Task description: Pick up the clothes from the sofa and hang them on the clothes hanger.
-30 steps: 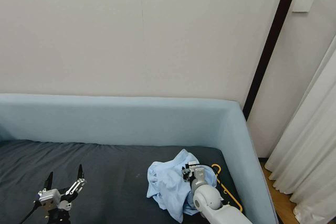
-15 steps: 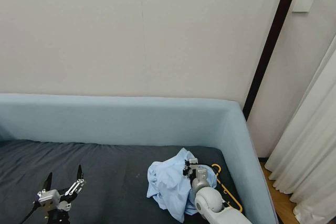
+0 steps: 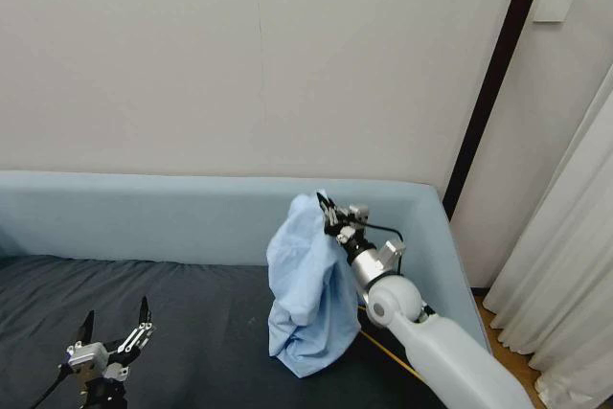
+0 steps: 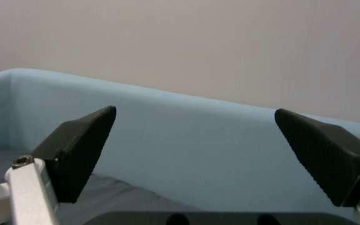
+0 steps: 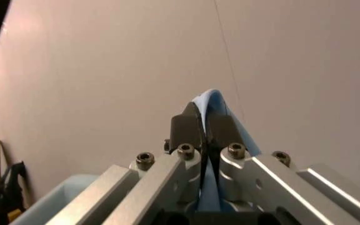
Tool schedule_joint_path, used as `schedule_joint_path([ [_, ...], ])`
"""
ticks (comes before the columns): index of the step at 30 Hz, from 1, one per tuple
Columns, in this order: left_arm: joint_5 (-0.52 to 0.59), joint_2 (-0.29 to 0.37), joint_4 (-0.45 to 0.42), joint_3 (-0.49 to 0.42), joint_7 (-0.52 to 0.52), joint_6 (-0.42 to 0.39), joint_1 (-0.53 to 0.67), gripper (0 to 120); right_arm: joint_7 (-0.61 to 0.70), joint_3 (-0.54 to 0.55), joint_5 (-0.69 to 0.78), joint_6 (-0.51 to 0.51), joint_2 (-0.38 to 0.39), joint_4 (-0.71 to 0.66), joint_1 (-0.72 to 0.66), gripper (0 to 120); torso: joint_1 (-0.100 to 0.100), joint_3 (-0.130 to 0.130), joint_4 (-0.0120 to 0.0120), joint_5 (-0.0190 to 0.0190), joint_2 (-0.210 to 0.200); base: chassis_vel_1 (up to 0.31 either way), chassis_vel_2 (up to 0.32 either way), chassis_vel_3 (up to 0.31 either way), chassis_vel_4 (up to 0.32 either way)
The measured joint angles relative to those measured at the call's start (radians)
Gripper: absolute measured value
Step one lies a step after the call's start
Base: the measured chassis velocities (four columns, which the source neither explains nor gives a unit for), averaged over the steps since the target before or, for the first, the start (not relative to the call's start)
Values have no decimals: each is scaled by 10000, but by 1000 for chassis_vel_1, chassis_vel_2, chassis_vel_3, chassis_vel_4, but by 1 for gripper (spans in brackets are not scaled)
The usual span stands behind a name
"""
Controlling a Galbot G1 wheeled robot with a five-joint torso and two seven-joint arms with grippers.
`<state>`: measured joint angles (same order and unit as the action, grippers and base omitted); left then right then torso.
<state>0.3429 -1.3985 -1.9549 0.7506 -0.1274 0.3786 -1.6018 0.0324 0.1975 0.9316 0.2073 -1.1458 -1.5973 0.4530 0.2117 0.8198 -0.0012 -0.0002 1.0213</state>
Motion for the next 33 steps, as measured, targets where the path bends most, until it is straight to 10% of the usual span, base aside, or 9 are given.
schedule_joint_path([
  [15, 43, 11, 316, -75, -18, -27, 244, 100, 1176, 725, 912, 383, -658, -177, -2724, 0, 1, -3, 6, -4, 0, 0, 0, 0, 0],
  [24, -20, -71, 302, -196, -27, 148, 151, 100, 228, 508, -1601, 879, 1095, -630, 3997, 0, 0, 0, -7, 9, -1, 0, 0, 0, 0],
  [33, -229, -199, 398, -606, -21, -24, 380, 100, 111, -350, -3485, 969, 869, 1367, 6243, 0, 0, -2, 4, -1, 0, 0, 0, 0, 0],
])
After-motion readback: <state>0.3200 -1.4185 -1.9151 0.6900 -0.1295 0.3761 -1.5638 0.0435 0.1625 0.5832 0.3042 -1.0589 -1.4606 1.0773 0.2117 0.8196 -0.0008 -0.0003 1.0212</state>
